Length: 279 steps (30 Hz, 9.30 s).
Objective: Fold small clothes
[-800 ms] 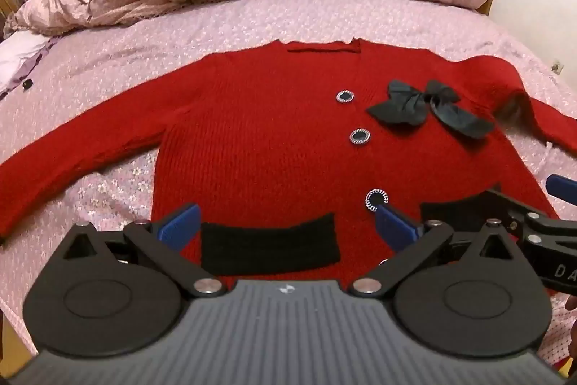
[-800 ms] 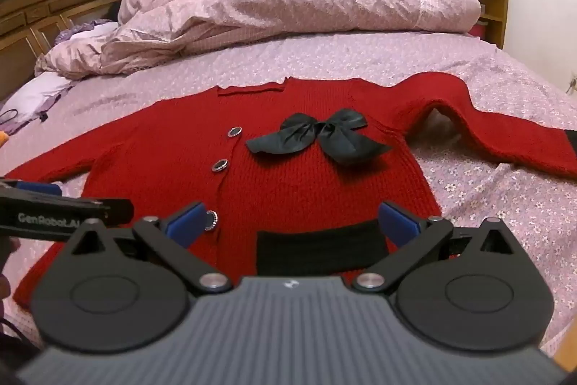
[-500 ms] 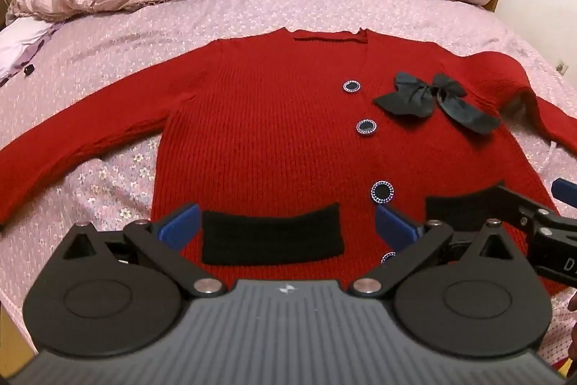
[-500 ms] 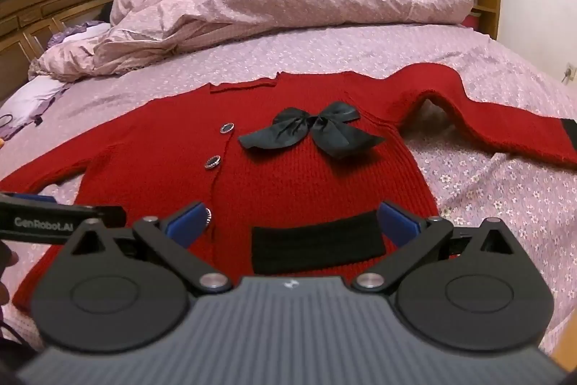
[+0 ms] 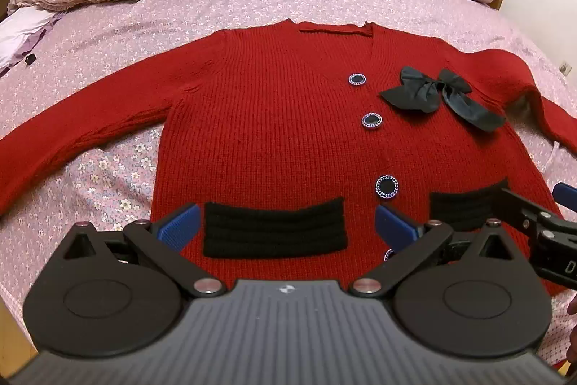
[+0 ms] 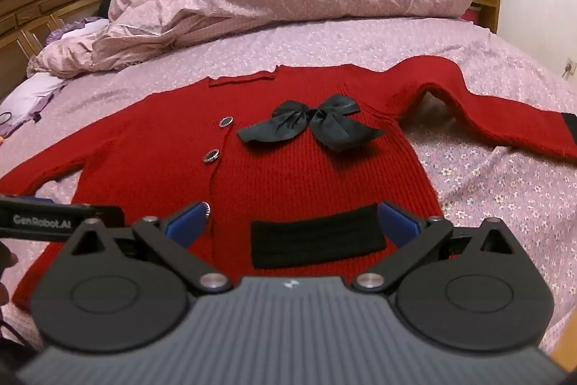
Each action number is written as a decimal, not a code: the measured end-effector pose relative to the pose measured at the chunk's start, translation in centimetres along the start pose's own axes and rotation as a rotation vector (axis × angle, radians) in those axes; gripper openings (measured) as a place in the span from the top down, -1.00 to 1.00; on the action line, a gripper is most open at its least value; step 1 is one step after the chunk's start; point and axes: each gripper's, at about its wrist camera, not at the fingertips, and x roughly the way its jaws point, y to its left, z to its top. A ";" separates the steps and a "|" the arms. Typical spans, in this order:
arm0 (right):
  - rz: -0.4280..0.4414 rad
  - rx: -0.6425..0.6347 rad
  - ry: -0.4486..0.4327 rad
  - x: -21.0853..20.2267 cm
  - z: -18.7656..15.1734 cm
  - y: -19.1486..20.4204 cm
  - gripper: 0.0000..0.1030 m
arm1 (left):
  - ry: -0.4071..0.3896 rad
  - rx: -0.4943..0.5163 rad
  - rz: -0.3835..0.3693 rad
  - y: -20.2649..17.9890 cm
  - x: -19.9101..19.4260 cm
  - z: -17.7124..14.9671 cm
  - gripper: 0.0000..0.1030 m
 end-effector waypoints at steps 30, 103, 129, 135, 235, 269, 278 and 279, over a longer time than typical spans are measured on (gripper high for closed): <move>-0.002 -0.001 0.011 0.2 -0.2 0.0 -1.00 | 0.005 -0.002 0.000 0.0 0.1 -0.1 -1.00; -0.085 0.209 0.040 1.5 2.0 -8.1 -1.00 | 0.072 -0.027 -0.024 0.5 2.6 4.0 -1.00; -0.351 0.481 0.011 5.7 4.6 -25.3 -1.00 | 0.200 -0.046 0.035 -1.6 10.6 6.3 -1.00; -0.382 0.587 0.005 6.7 4.2 -29.0 -1.00 | 0.225 -0.031 0.060 -2.0 11.9 6.3 -1.00; 0.059 0.376 -0.197 4.7 15.3 -17.5 0.72 | 0.095 0.022 0.128 0.7 8.8 7.7 -1.00; 0.386 0.052 0.012 14.4 13.2 6.2 0.71 | 0.058 -0.119 0.202 8.8 7.6 6.5 -1.00; 0.364 0.028 0.143 18.0 10.2 7.6 0.67 | 0.063 -0.116 0.205 8.6 8.0 6.6 -1.00; 0.362 0.023 0.150 18.0 10.1 7.6 0.66 | 0.063 -0.115 0.203 8.6 8.1 6.7 -1.00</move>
